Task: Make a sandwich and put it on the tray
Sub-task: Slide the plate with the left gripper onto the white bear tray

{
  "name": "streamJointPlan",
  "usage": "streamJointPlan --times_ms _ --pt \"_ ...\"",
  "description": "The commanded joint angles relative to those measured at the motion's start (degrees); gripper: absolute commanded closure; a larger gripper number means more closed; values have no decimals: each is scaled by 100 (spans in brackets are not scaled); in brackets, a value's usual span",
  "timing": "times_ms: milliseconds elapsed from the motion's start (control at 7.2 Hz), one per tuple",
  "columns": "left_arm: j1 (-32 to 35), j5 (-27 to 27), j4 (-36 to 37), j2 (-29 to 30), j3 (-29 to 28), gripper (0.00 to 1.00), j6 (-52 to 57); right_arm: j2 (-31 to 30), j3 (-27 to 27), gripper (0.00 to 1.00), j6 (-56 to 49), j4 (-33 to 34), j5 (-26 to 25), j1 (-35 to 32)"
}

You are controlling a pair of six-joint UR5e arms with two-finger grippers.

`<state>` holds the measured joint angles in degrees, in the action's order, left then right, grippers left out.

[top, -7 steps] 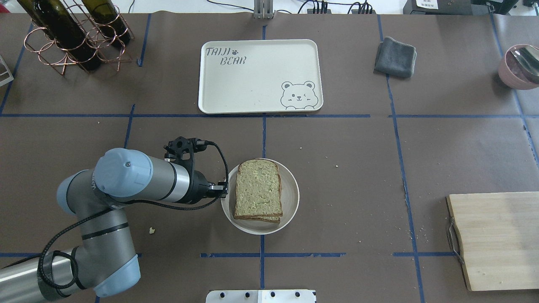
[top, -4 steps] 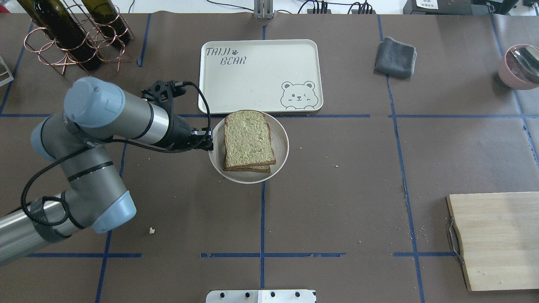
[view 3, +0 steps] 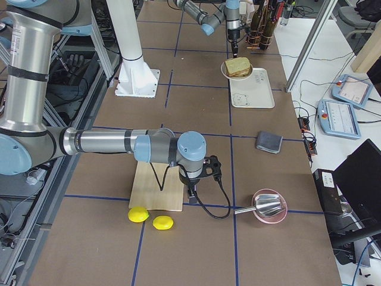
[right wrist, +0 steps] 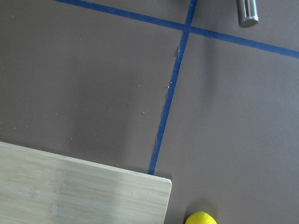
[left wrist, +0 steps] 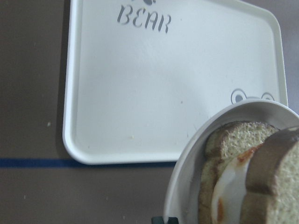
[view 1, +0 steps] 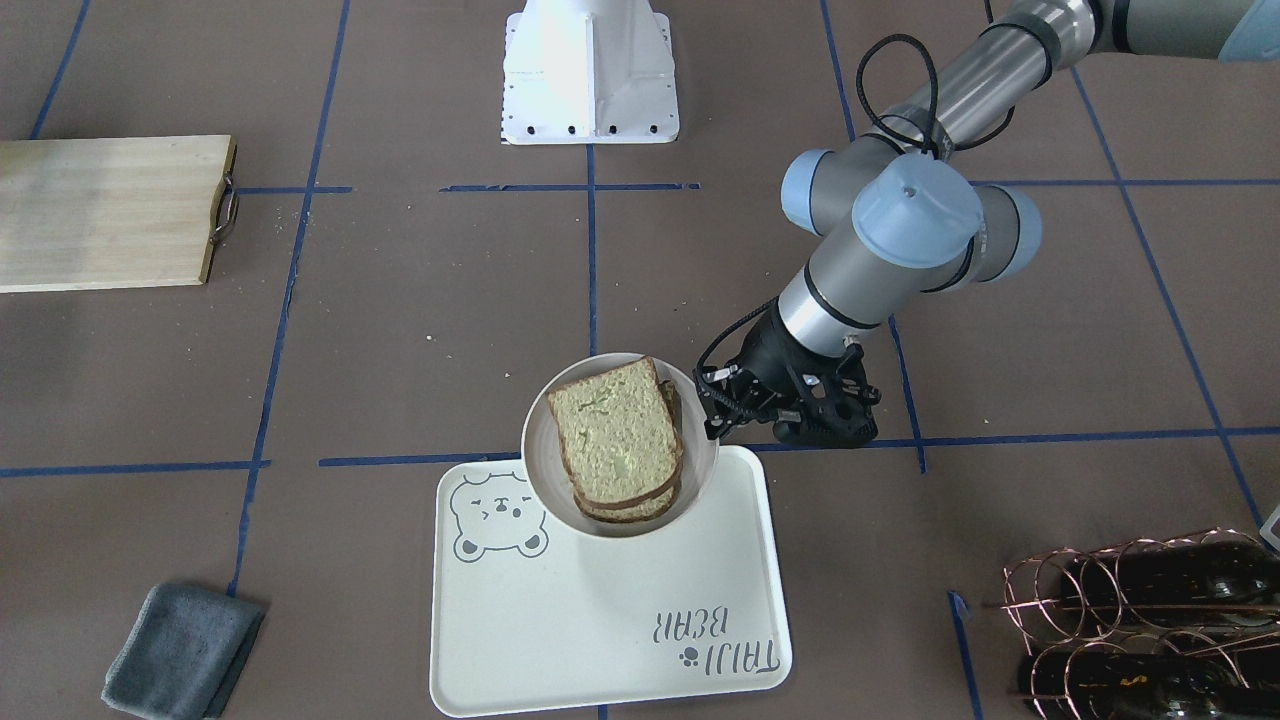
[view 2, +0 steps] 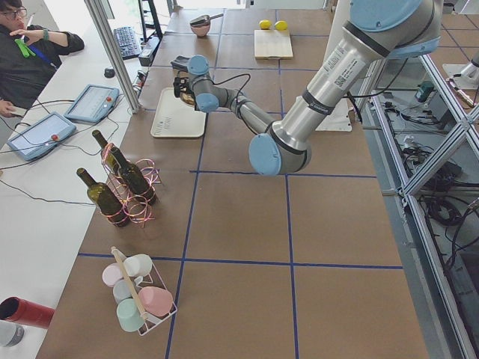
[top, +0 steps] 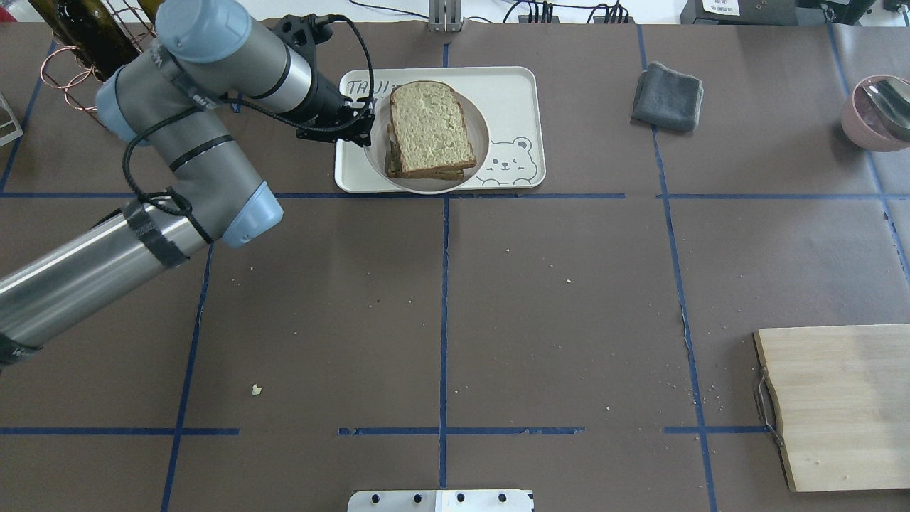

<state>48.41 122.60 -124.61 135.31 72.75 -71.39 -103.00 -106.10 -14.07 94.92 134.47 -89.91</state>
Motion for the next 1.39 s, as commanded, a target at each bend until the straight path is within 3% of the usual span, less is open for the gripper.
streamJointPlan --times_ms 0,278,694,833,972,1111,1250 --pt "177 98 -832 906 -1774 100 81 -18 2 0 1 0 0 0" --pt "151 28 -1693 1356 -3111 100 116 -18 2 0 1 0 0 -27" --pt "-85 -341 -1874 1463 -3470 100 125 -36 19 0 -8 0 -9 -27" --pt "-112 -385 -1866 1463 -3478 84 134 -45 28 0 -8 0 0 -27" --pt "-130 -412 -1874 1463 -3478 54 134 -36 46 0 10 0 0 -27" --pt "-130 -412 -1866 1463 -3461 1 212 -36 54 0 1 0 9 -27" --pt "-78 -377 -1839 1463 -3356 0 404 -36 54 0 10 0 9 -27"
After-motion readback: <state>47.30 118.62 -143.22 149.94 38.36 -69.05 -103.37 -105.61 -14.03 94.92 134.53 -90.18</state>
